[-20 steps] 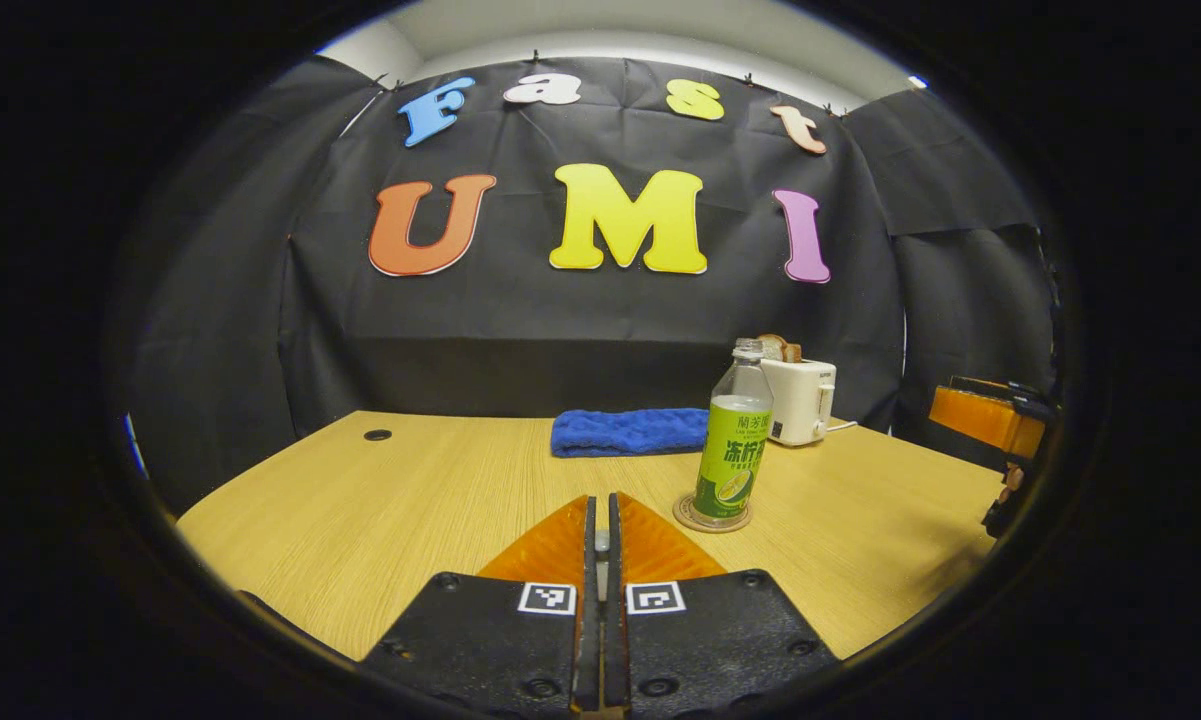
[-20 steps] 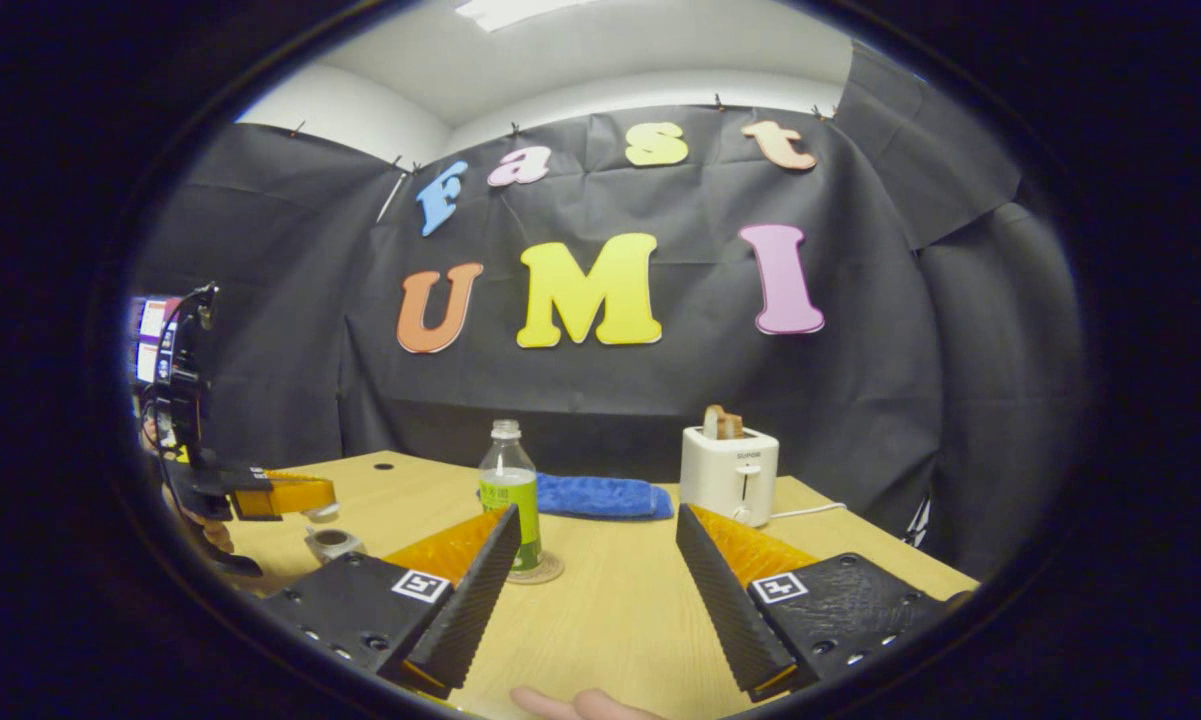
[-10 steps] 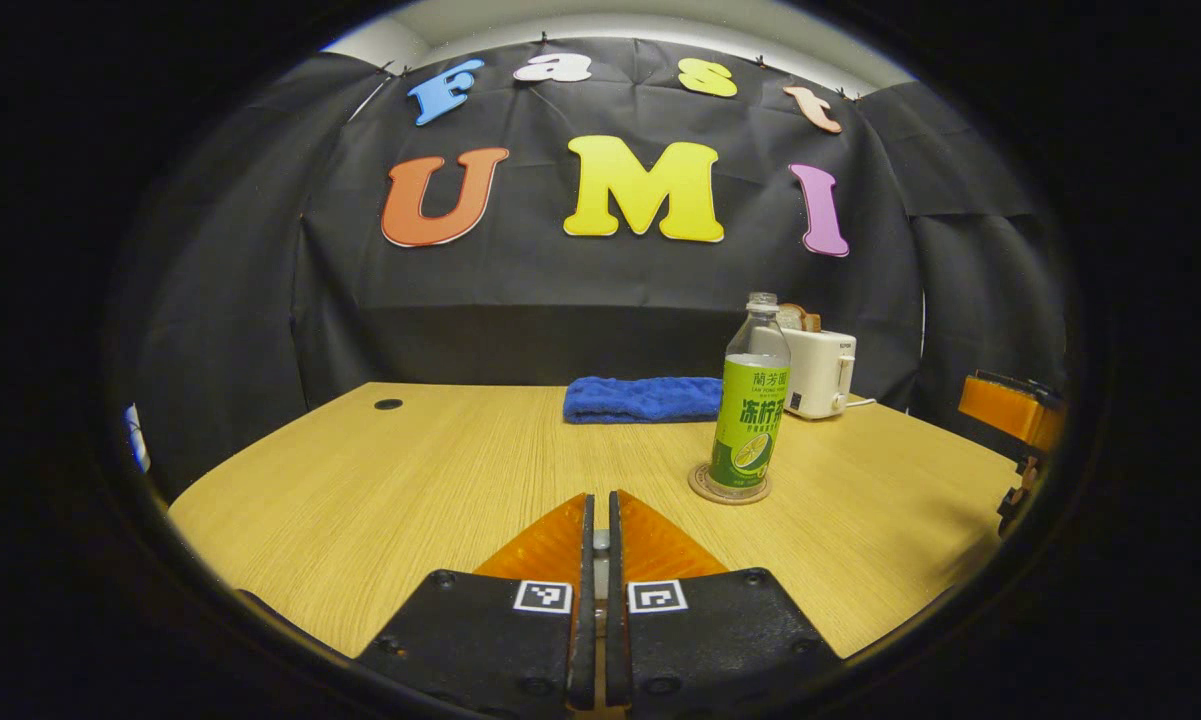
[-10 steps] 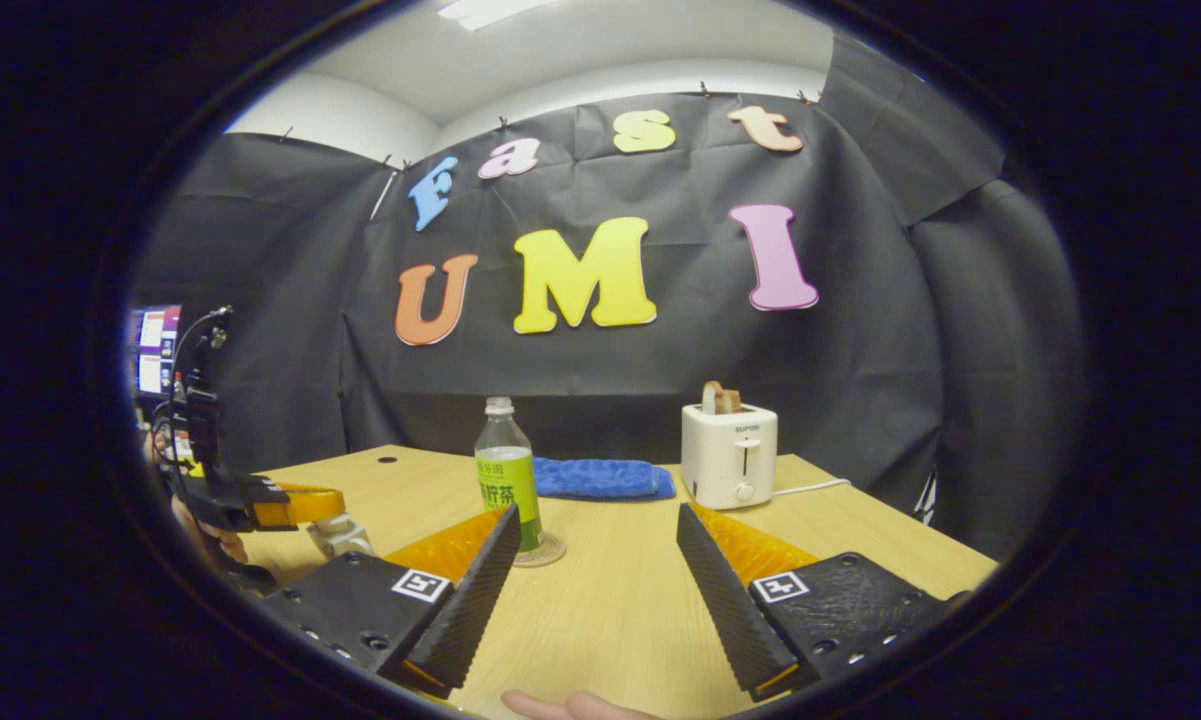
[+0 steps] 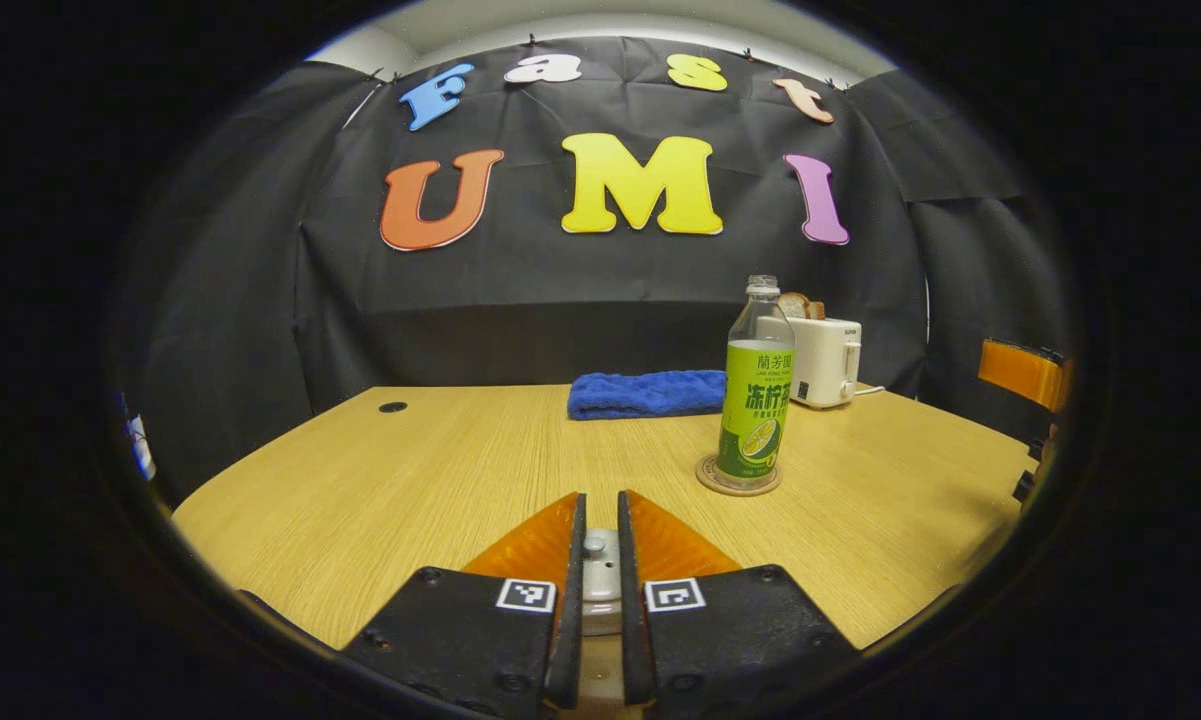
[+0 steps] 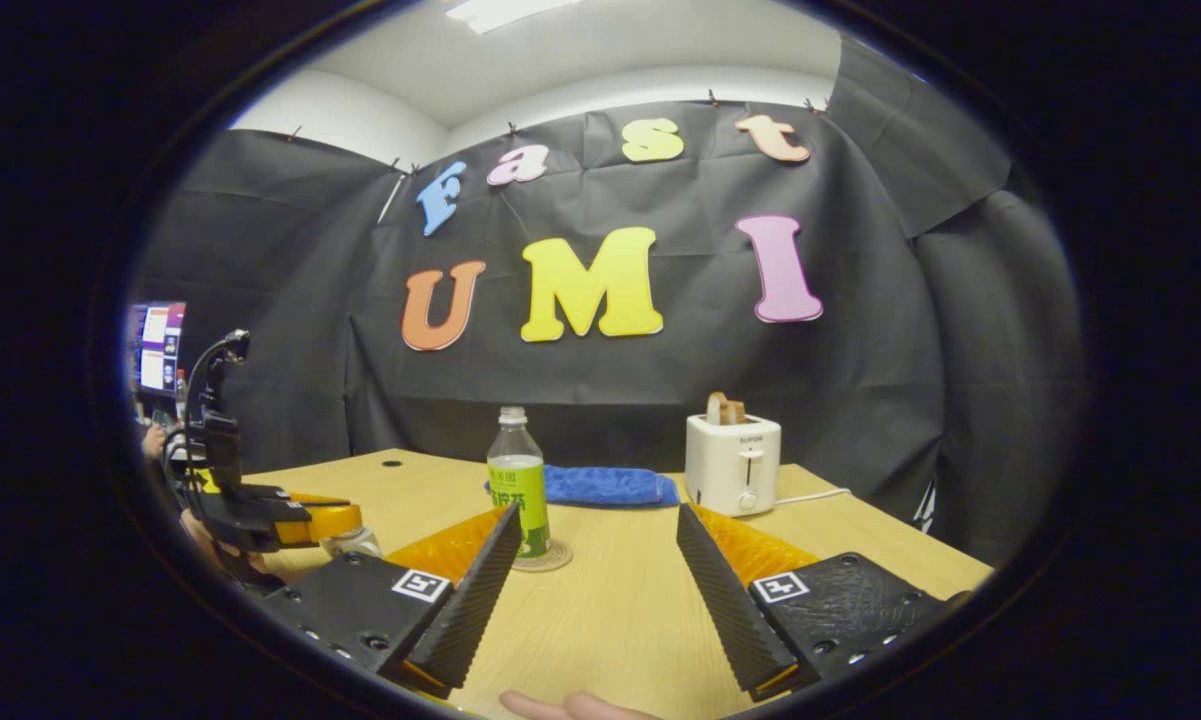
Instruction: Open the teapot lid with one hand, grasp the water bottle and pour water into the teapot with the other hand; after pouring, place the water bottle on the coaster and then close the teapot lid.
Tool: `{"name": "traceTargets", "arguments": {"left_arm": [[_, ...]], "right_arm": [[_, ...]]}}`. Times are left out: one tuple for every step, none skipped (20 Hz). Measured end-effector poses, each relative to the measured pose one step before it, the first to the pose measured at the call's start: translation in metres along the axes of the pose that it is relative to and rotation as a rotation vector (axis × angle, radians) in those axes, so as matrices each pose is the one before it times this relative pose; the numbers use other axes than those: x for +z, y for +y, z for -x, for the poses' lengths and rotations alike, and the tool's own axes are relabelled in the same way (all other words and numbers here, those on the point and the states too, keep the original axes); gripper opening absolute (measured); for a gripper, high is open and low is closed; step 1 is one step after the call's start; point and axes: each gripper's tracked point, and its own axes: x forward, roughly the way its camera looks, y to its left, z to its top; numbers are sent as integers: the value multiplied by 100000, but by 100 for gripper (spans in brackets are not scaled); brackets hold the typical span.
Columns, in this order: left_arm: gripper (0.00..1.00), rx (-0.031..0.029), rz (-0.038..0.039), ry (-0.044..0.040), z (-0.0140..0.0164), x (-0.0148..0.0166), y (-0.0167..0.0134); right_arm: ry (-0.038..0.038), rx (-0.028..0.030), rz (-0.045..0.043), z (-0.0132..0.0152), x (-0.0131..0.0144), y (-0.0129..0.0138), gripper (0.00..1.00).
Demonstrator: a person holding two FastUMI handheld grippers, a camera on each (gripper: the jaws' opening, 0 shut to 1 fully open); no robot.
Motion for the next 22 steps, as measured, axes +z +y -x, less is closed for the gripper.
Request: {"name": "traceTargets", "arguments": {"left_arm": [[27,89,1012,-59,6,59,6],[31,961,357,104,-34,252,267],[35,769,-128,-200,124,354,125],[37,-4,-154,-526,242,502,-135],[40,-650,-120,-923,426,580,-268],[43,-510,-20,-1070,429,799,-261],[50,-431,-7,-831,185,647,-170],[55,-307,45,-911,439,655,-239],[63,931,265,-997,485,705,-26],[64,205,519,-1048,468,810,-167],[70,-47,709,-627,587,665,-301],[75,-46,563,-233,627,639,-322],[81,1730,329,-345,633,530,96],[82,1543,402,-915,786,885,58],[82,1232,532,-611,711,646,-84],[83,1079,842,-1410,678,839,-130],[91,2098,799,-1226,1074,861,-51],[95,2844,249,-355,713,535,289],[98,2234,9,-74,682,473,50],[97,1427,-786,357,510,374,-166],[97,1438,-1417,564,647,181,-108],[97,1086,-1804,128,494,308,-127]], "right_arm": [[402,-585,-228,124,-32,-45,94],[424,-686,-309,126,27,-47,94],[358,-574,-183,195,13,-45,94],[464,-473,267,149,57,30,94],[647,-484,1084,267,66,-137,94],[84,-61,1616,331,221,-42,94],[-172,-533,1294,283,349,-114,94],[-3,-1041,808,324,326,-264,94],[-323,-383,514,428,426,-117,94],[-471,-521,421,492,495,-63,94],[-598,-740,459,526,477,-227,94],[-680,-523,598,533,477,-185,94],[162,-1002,1102,560,327,-364,94],[515,-1114,1427,646,155,-390,94],[495,-1348,1339,666,190,-464,93],[-249,-761,1057,799,441,-337,93],[16,-1551,562,586,406,-554,93],[176,-1936,-92,455,482,-697,94],[-30,-2160,-1219,472,585,-648,93],[474,-1548,-1906,391,499,-544,94],[1341,-385,-1773,263,86,-329,93],[2101,-1096,-1780,195,-168,-529,94]]}}
